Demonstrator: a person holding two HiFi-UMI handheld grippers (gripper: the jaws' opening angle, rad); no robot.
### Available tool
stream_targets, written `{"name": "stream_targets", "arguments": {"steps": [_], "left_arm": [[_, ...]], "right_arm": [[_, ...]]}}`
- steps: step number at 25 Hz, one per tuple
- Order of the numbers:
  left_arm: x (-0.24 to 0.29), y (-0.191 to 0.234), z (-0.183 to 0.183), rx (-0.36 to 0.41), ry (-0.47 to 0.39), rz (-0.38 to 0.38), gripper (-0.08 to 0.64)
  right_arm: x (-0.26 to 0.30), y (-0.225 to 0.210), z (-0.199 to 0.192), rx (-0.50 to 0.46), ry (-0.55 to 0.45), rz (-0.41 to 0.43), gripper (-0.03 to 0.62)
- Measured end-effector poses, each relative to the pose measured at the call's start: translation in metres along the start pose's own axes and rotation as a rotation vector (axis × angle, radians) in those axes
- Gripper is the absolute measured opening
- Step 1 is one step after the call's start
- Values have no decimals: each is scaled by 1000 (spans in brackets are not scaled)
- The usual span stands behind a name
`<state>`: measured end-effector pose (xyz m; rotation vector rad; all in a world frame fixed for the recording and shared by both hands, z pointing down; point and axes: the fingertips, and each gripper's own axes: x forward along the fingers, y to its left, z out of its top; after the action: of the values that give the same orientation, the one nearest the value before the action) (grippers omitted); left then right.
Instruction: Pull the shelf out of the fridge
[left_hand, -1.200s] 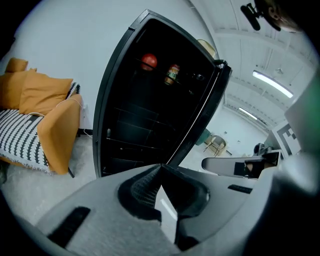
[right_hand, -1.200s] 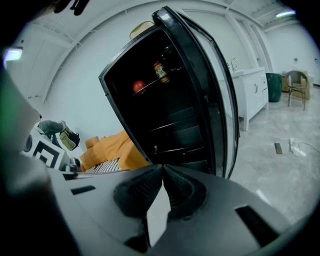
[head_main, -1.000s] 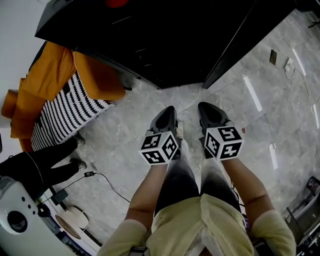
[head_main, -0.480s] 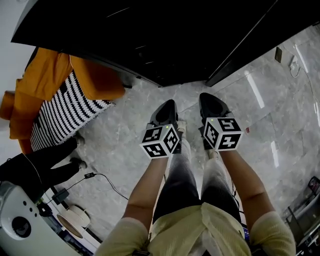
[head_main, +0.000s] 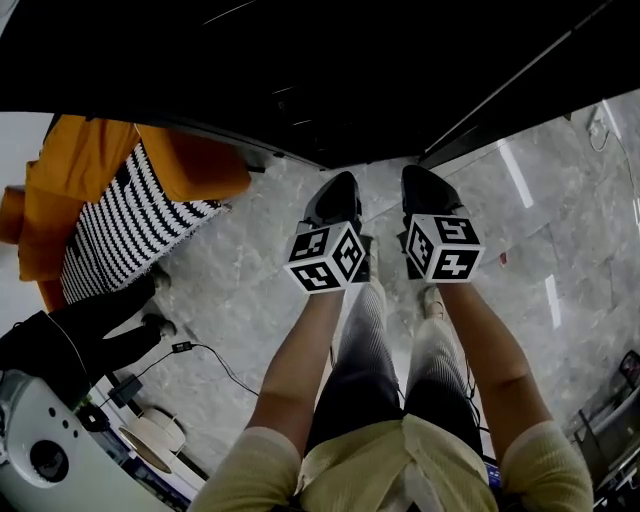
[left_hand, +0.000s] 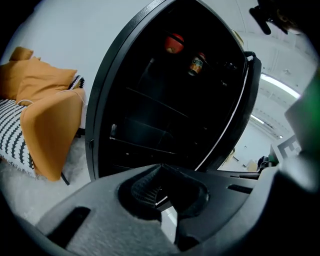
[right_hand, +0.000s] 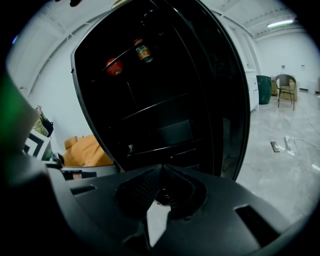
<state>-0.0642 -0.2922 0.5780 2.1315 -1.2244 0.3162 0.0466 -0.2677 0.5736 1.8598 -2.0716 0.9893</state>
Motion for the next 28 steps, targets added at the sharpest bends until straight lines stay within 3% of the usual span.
{"name": "stream_targets", "arguments": {"steps": [5,28], "left_arm": [[16,8,2,87,0,14,23],[59,42,23,133,-16,28,24]], "right_arm": [[21,-3,-2,-67,-5,-7,31],[97,-10,25,126,-100,-19,32]]}}
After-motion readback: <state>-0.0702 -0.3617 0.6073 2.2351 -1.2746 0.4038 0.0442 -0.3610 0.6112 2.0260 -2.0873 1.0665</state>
